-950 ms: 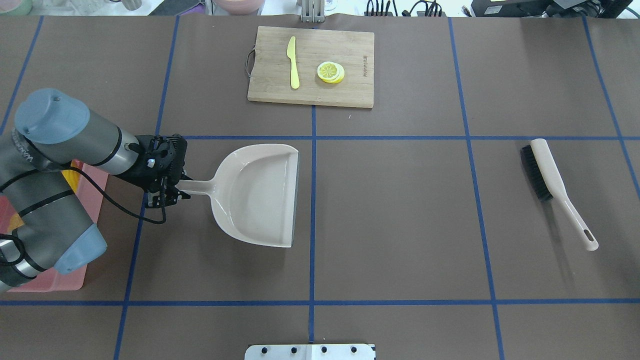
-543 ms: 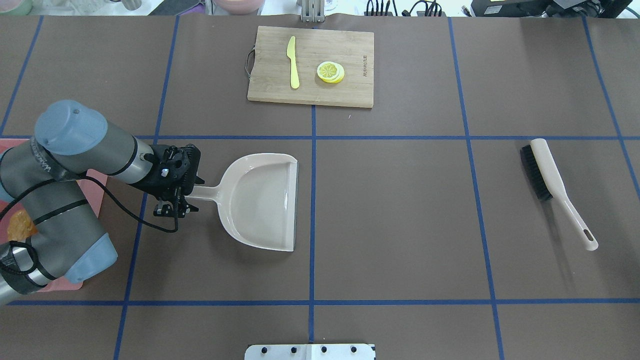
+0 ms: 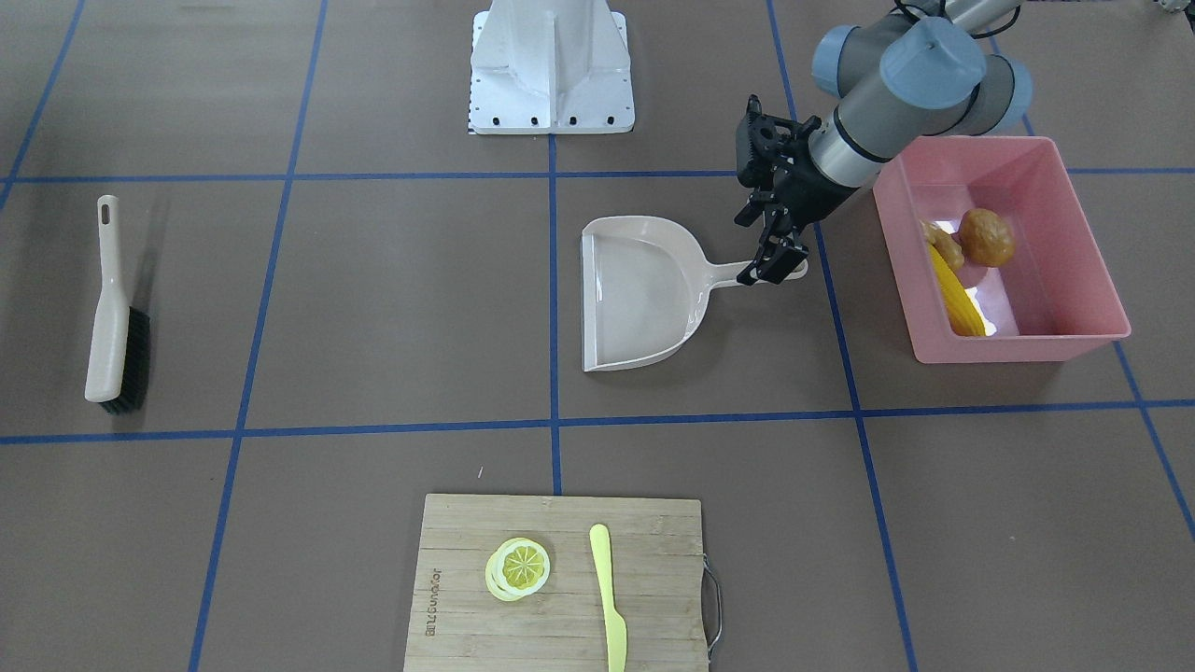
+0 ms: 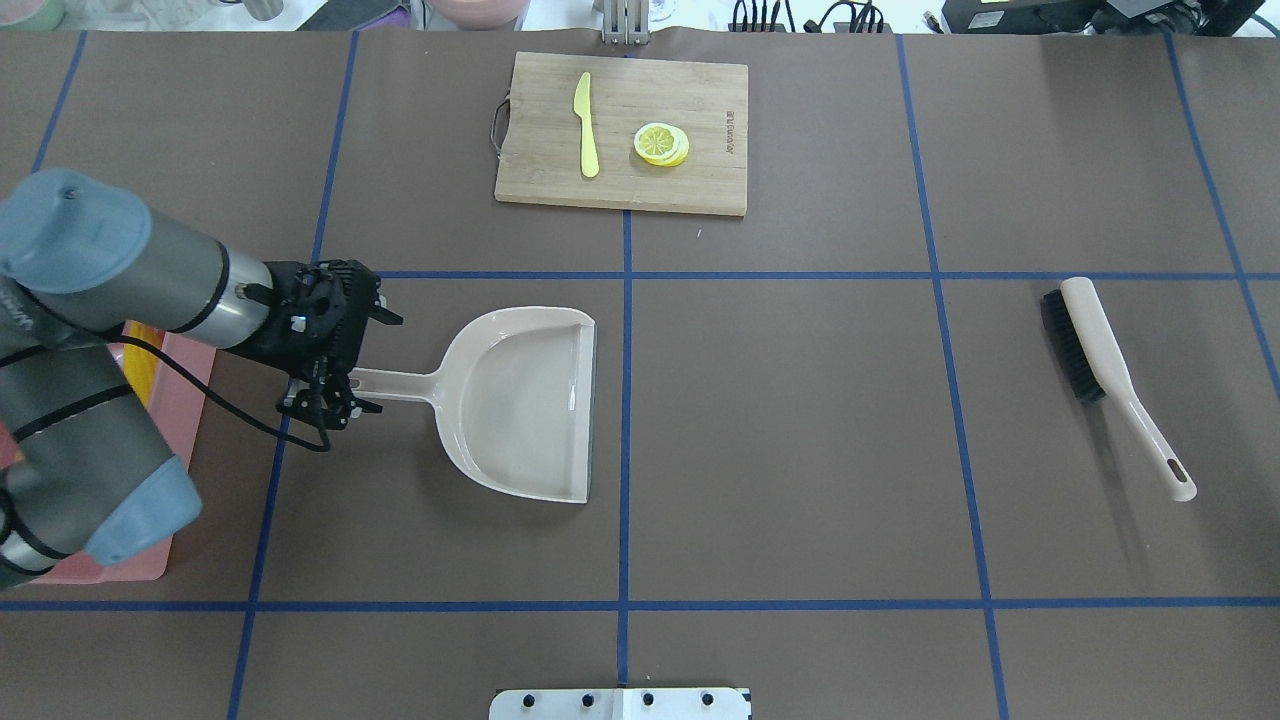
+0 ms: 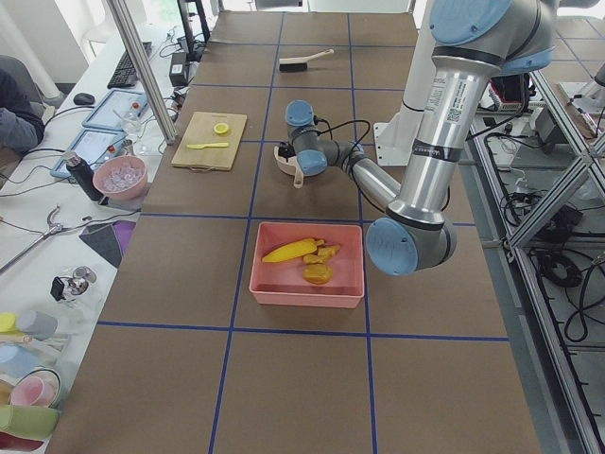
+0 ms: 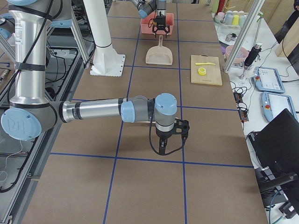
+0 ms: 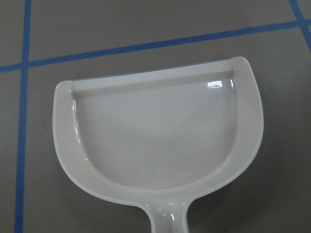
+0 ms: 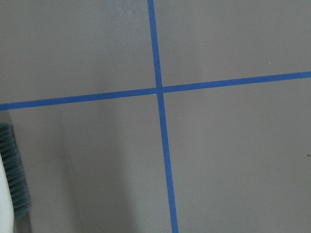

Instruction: Sweep and dump trash into bin

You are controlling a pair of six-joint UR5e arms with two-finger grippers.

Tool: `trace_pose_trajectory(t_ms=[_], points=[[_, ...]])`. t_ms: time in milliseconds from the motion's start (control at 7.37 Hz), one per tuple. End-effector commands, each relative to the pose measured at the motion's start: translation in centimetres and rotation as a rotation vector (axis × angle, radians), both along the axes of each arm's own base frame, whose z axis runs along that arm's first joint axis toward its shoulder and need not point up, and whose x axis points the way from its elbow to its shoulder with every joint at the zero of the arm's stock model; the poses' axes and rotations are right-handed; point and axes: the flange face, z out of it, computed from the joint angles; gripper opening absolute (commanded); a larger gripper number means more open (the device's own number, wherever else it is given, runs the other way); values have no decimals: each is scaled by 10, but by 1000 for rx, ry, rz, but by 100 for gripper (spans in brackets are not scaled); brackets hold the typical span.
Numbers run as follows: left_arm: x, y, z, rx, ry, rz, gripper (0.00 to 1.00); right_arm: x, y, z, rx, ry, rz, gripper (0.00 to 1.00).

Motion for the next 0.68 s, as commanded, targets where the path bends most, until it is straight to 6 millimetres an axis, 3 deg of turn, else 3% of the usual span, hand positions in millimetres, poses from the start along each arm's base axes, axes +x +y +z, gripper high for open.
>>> trace_pose_trajectory(t_ms=[0,136,407,543], points=[[-101,7,25,-15,-48,-178,98,-1,-6,-2,-3,-6,9,100],[-140,5,62,-161,-133,-259,98,-1,-6,-2,-5,-6,9,100],[-238,1,115,-727,-162,-530,98,-1,-11,-5,3,-7,8,100],[-275,16,141,-926,-121,-587,98,-2,-13,-6,4,-12,8,100]])
